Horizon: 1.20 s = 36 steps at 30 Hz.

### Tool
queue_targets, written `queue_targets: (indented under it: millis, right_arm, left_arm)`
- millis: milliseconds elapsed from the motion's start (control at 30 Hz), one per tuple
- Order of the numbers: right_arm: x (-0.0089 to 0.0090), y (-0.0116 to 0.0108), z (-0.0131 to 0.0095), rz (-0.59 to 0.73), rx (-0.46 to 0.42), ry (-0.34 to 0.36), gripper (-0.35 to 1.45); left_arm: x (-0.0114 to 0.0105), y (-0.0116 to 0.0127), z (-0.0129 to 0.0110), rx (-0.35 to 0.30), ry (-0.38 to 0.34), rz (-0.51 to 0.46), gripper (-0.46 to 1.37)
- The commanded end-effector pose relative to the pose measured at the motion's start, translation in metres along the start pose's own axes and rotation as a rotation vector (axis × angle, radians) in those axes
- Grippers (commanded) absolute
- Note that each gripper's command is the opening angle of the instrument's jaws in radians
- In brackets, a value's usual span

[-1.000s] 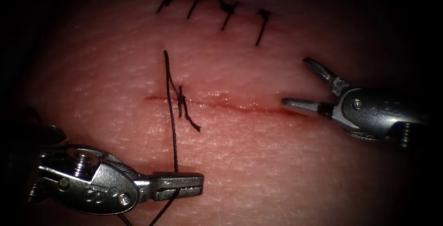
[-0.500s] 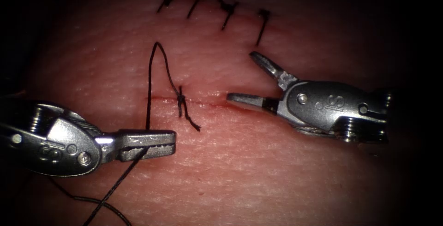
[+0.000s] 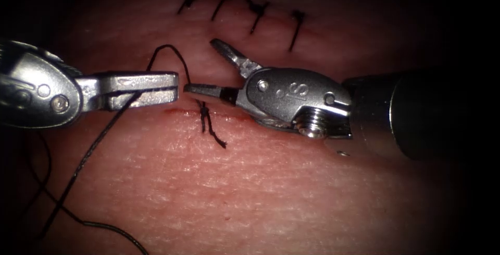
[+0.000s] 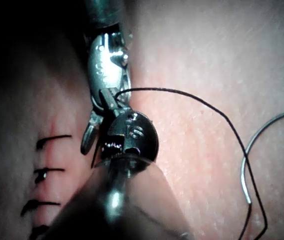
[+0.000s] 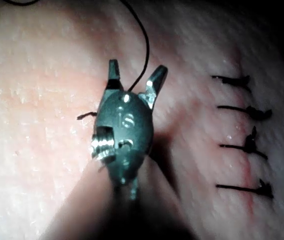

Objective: Wound Closure
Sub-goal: Pull the suture tight with the left grasper with the right gripper cuts the suture.

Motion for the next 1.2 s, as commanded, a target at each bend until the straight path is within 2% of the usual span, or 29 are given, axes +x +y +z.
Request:
queue_targets:
  millis: [33,367,600,967,1200]
  right_arm:
    - [-0.0001,0.0000,0.0000,-0.003,0.004,0.000,1.19]
    - [-0.0014,-0.0005,0.0015,-0.005,-0.011,-0.006,1.21]
    - [-0.0017,-0.0009,0.0036,-0.010,-0.030,-0.008,1.24]
    - [-0.0019,-0.0020,0.0063,-0.016,-0.052,-0.012,1.28]
    - [-0.0014,-0.0022,0.0071,-0.013,-0.053,-0.008,1.28]
  left_arm:
    - [0.0001,-0.0003,0.0000,-0.002,0.001,0.004,-0.35]
    - [0.0012,-0.0036,-0.0005,0.008,0.010,0.009,-0.35]
    - [0.0021,-0.0054,-0.0002,0.013,0.009,0.021,-0.35]
    - [0.0022,-0.0067,0.0006,0.016,0.005,0.026,-0.35]
    - [0.0022,-0.0067,0.0008,0.015,0.006,0.026,-0.35]
